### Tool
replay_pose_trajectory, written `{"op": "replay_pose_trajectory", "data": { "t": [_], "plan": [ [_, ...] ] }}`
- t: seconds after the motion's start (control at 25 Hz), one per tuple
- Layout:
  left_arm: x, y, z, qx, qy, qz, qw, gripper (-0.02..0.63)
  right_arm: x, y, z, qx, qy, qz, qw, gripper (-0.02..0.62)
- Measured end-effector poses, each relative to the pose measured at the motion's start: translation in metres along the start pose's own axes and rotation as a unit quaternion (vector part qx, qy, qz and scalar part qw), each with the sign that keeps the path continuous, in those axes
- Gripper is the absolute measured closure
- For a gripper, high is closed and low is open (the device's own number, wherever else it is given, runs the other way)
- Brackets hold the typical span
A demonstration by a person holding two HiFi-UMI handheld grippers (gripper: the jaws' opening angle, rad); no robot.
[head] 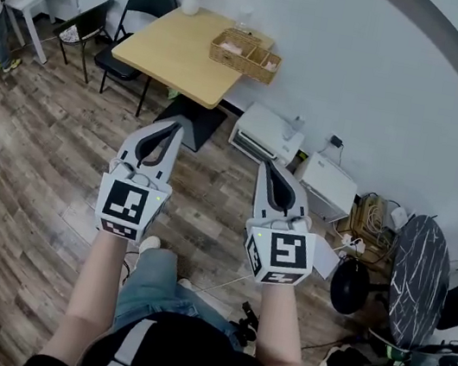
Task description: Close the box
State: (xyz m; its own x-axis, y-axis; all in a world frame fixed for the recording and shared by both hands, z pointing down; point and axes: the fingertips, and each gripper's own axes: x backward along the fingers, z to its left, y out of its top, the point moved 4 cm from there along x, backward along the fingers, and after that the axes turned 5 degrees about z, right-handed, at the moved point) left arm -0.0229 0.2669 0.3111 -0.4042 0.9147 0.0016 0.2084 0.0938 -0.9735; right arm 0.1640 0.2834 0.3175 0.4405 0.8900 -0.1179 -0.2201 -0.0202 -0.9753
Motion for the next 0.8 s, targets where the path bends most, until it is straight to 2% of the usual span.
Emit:
{"op": "replay_pose_trajectory", "data": {
  "t": [0.4, 0.8],
  "plan": [
    [-0.069, -0.001, 0.027, -0.006, -0.008, -0.017, 0.9998, 0.594, -0.052, 0.005, -0.051, 0.005, -0.034, -0.010, 0.999, 0.580],
    [-0.178, -0.016, 0.102, 0.020, -0.021, -0.020, 0.9994, 0.592, -0.172, 0.023, -0.088, 0.004, -0.043, -0.002, 0.999, 0.580]
  ]
}}
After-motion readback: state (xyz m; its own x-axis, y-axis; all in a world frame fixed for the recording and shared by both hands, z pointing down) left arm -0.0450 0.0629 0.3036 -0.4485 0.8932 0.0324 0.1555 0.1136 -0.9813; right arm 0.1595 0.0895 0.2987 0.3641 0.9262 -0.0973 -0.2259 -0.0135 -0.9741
